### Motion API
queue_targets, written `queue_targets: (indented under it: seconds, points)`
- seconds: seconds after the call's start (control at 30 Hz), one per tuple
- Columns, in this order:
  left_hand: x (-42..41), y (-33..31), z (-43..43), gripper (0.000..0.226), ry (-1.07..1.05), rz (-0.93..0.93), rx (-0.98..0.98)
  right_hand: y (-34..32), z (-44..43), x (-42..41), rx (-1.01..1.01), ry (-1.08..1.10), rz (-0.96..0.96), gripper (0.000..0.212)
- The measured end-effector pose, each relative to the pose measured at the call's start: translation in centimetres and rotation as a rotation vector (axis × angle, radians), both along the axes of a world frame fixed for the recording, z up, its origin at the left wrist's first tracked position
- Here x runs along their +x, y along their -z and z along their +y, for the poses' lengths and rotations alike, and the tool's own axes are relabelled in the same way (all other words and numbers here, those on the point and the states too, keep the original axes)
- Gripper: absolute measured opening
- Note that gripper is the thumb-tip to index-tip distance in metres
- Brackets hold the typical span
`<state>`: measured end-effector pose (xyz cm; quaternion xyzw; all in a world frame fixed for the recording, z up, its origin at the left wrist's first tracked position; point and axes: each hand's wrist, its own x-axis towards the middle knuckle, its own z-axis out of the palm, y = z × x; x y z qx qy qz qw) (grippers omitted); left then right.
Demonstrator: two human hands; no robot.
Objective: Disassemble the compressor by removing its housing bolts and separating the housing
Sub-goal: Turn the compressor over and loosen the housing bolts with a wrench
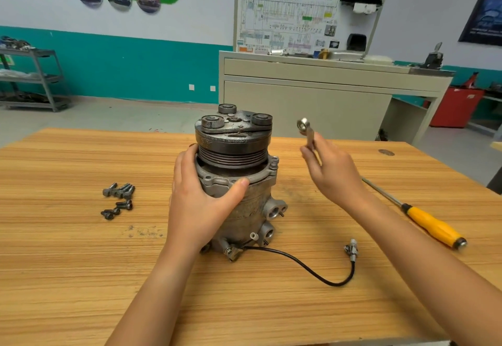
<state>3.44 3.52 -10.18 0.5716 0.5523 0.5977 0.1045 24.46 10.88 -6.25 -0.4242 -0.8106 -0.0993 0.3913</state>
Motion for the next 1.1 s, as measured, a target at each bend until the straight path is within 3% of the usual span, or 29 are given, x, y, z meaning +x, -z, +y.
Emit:
queue_targets:
  seconds: [0.27, 0.53, 0.73, 0.9, 1.1]
  points:
    - [0.0, 0.2, 0.2, 0.087, 0.003, -0.009, 0.018, -1.9, -6.5, 3.1, -0.133, 0.142, -0.439, 0.040]
    - [0.0, 0.3, 0.3, 0.087, 0.000, -0.004, 0.012, -3.2, -7.6, 2.3, -0.146, 0.291, -0.622, 0.049]
    - [0.1, 0.2, 0.3, 0.088, -0.005, 0.004, 0.001, -4.8, -9.9, -1.5, -0.185, 0.478, -0.831, 0.071]
    - [0.1, 0.2, 0.2, 0.096, -0.005, -0.001, -0.004, -5.7, -11.6, -4.4, -0.288, 0.529, -0.974, 0.066]
    - [0.1, 0.3, 0.2, 0.098, -0.007, -0.003, 0.002, -7.1, -12.2, -6.2, -0.316, 0.434, -1.179, 0.057]
